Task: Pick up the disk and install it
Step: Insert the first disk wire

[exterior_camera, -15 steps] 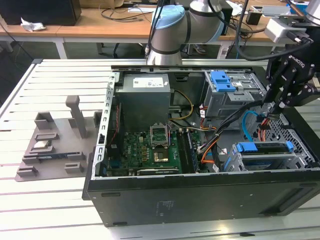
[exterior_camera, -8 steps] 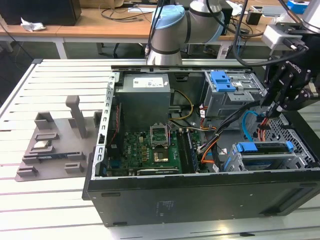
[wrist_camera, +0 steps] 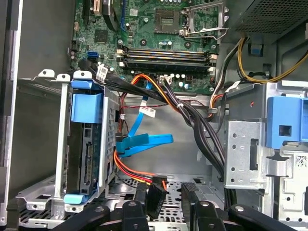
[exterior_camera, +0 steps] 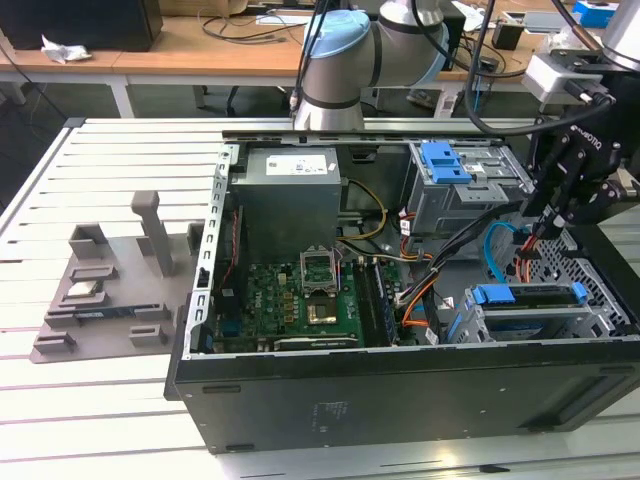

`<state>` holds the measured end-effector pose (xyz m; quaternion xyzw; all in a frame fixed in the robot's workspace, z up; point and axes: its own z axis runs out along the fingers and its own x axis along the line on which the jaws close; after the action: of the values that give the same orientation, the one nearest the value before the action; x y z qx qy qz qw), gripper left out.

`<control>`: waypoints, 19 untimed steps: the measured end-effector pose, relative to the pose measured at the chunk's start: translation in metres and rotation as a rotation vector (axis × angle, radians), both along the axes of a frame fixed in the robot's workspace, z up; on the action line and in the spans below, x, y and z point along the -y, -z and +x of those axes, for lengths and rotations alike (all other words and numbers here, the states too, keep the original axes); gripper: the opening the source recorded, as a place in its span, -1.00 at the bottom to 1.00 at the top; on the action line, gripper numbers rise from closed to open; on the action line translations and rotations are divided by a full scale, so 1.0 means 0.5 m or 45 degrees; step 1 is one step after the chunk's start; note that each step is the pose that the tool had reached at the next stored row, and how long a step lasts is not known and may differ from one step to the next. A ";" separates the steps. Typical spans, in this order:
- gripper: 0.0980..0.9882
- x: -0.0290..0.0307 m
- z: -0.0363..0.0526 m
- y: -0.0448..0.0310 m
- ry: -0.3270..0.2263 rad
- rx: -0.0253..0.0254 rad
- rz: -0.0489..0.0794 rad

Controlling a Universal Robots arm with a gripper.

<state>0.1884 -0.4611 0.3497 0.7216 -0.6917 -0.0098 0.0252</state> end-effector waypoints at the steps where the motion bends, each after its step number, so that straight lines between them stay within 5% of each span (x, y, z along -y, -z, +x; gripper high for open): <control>1: -0.28 0.000 0.000 0.000 0.000 0.0000 0.000; 14: -0.28 0.000 0.002 -0.009 0.027 -0.0007 -0.002; 19: -0.28 0.000 0.002 -0.008 0.134 -0.0004 -0.030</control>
<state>0.1896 -0.4613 0.3536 0.6840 -0.7287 -0.0029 0.0333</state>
